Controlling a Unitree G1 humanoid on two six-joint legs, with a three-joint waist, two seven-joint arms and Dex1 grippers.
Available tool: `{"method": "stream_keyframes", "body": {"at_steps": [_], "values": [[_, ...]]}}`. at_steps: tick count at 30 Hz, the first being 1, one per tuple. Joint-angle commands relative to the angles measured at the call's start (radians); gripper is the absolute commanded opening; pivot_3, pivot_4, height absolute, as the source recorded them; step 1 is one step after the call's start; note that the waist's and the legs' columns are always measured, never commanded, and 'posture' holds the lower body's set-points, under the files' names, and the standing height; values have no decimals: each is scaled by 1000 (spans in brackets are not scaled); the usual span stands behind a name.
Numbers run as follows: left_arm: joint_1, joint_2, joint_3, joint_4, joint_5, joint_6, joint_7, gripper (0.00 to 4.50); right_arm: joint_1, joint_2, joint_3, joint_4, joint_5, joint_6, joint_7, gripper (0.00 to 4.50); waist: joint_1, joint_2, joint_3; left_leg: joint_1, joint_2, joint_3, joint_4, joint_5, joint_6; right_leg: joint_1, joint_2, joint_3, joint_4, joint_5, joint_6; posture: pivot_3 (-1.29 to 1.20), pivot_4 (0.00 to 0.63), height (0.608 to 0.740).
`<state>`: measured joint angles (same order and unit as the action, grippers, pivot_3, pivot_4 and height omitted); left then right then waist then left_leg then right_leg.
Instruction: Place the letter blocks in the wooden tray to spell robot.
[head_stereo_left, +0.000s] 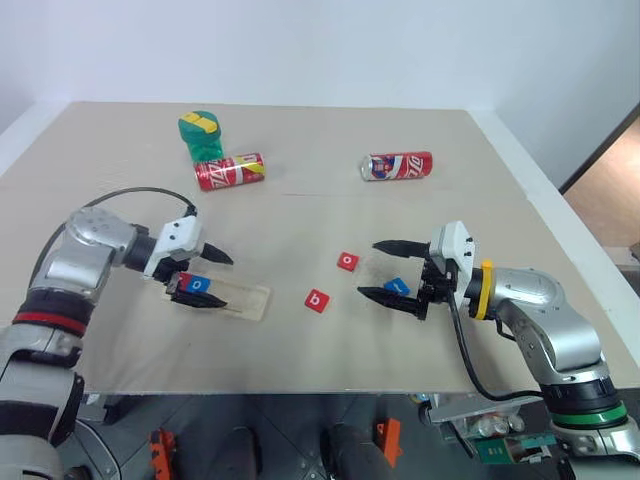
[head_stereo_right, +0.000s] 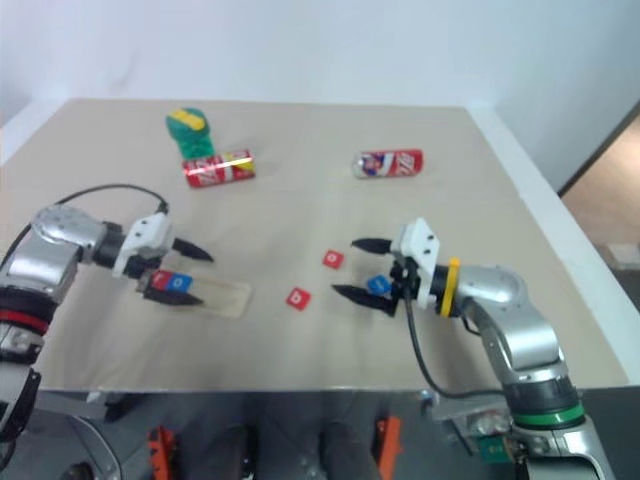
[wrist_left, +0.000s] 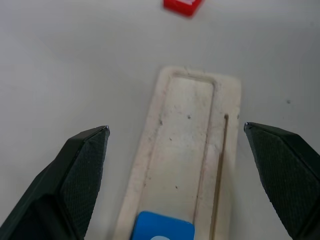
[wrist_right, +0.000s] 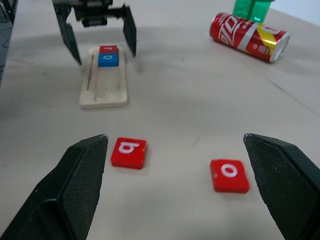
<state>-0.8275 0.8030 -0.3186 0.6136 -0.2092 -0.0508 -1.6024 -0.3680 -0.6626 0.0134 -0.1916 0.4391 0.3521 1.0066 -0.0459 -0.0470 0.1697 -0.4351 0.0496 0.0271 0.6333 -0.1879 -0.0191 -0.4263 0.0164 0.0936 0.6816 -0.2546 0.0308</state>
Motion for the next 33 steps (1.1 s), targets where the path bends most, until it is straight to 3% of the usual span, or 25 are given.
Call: {"method": "stream_keyframes", "body": {"at_steps": [1, 8, 13, 17, 19, 26, 33], "values": [[-65, 8, -82, 60, -48, -72, -12, 4500, 14, -6, -15, -44, 1, -3, -9, 4487, 1, 0, 0, -1, 0, 0, 1, 0, 0, 0, 0, 0, 0, 0, 0, 0, 150, 740], [-102, -3, -200, 154, -46, -182, -12, 4500, 54, -5, -16, -74, -7, -2, -30, 4487, -1, 0, 0, -2, 0, 0, 4, 0, 0, 0, -1, 0, 0, 1, 3, 0, 150, 740], [-139, -69, -195, 296, 55, -255, -12, 4500, 56, -2, -7, -73, -15, -10, -34, 4487, 1, 1, 0, -1, 0, -1, 6, 0, 1, 1, 0, -2, 1, 0, 5, 0, 150, 740], [-169, -118, -156, 395, 129, -283, -5, 3295, 49, 0, -1, -59, -23, -21, -30, 4500, 5, 2, -1, 0, -1, -2, 8, 1, 1, 4, -1, -2, 1, 1, 7, 0, 150, 740], [-171, -126, -146, 405, 145, -285, -7, 3195, 45, 1, 2, -54, -26, -23, -29, 4500, 5, 3, -2, 1, -2, -2, 8, 1, 2, 5, -2, -1, 1, 2, 8, 0, 150, 740], [-169, -157, -101, 322, 197, -159, 19, 3195, 29, 9, 11, -24, -41, -40, -23, 4500, 4, 3, -2, 5, -2, -1, 8, 5, 8, 9, -2, -1, 1, 5, 3, 0, 150, 740], [-117, -223, -102, 73, 248, 131, 96, 3195, -8, 29, 36, 27, -64, -69, -12, 4500, 15, 4, -2, 5, -4, 0, 8, 9, 7, 11, -5, 0, 1, 5, 4, 0, 150, 740]]}}
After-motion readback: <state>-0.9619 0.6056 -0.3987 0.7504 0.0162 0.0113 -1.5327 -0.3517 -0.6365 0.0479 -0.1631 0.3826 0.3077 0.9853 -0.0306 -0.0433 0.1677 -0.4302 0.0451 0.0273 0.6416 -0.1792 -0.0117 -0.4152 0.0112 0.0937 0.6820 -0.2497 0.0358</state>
